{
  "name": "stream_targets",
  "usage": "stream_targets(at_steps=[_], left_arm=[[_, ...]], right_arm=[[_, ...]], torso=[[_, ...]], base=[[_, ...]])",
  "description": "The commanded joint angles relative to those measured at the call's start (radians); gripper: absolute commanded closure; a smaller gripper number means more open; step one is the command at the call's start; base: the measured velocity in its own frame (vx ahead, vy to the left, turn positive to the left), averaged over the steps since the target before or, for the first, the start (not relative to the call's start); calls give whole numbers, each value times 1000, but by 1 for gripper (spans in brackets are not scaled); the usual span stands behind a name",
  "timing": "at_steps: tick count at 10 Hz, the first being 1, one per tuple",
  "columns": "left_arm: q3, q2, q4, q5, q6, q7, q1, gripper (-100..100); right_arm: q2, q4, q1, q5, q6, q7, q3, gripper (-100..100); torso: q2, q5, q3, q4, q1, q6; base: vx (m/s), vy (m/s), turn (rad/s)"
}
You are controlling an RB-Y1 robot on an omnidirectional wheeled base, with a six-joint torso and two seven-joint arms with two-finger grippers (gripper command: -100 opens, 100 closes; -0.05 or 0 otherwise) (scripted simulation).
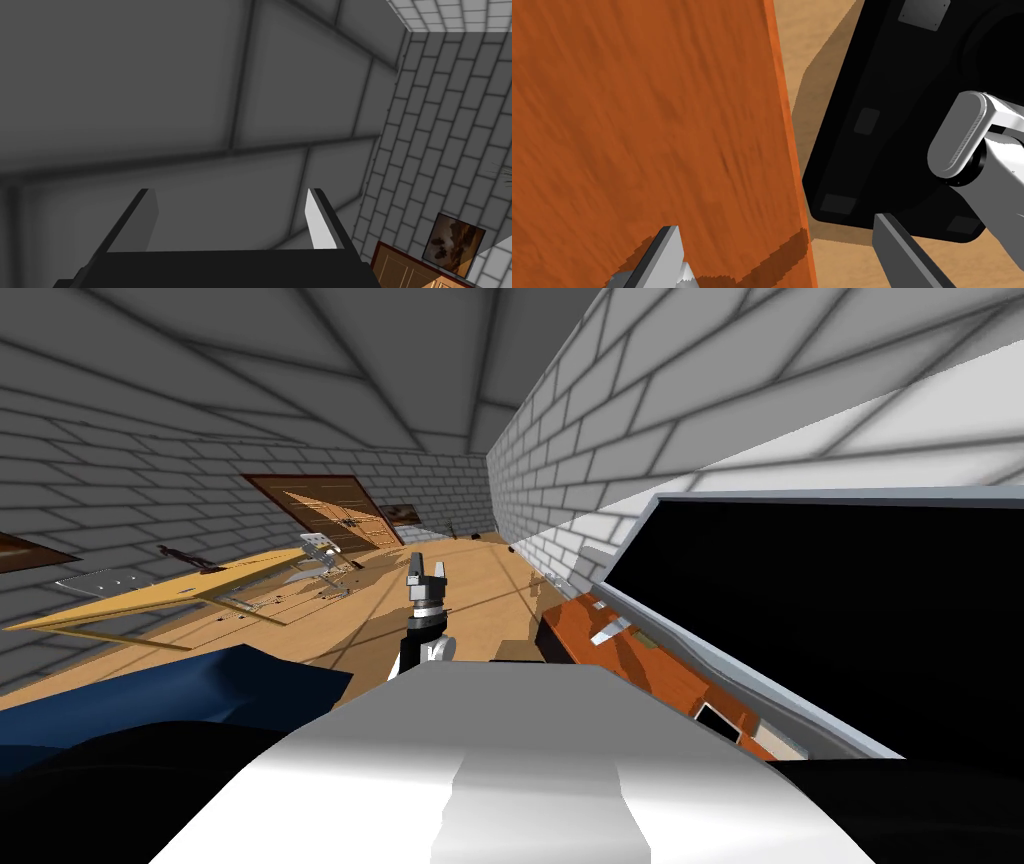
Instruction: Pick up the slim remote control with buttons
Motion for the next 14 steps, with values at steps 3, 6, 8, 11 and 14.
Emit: stream_targets(at_steps=[3, 6, 8, 11, 14], left_arm=[[0, 0, 0, 0, 0, 0, 0, 0], [0, 0, 0, 0, 0, 0, 0, 0], [0, 0, 0, 0, 0, 0, 0, 0], [0, 0, 0, 0, 0, 0, 0, 0], [0, 0, 0, 0, 0, 0, -1, 0]], right_arm=[[0, 94, -31, 25, -4, 14, 18, -100], [39, 125, -66, 37, -12, 16, 32, -100], [42, 135, -69, 36, -20, 26, 29, -100], [70, 153, -86, 33, -4, -1, 38, -100], [109, 186, -111, 28, 10, -30, 48, -100]], torso=[[-3, 0, -2, -1, 0, 0], [-5, 0, -3, -1, 1, 0], [2, 1, 1, 0, 5, 1], [12, 0, 7, 2, 2, 0], [16, 0, 9, 3, 1, 0]], base=[[174, -28, 182], [205, -32, 132], [48, 21, -4], [-50, -20, 120], [-91, -31, 150]])
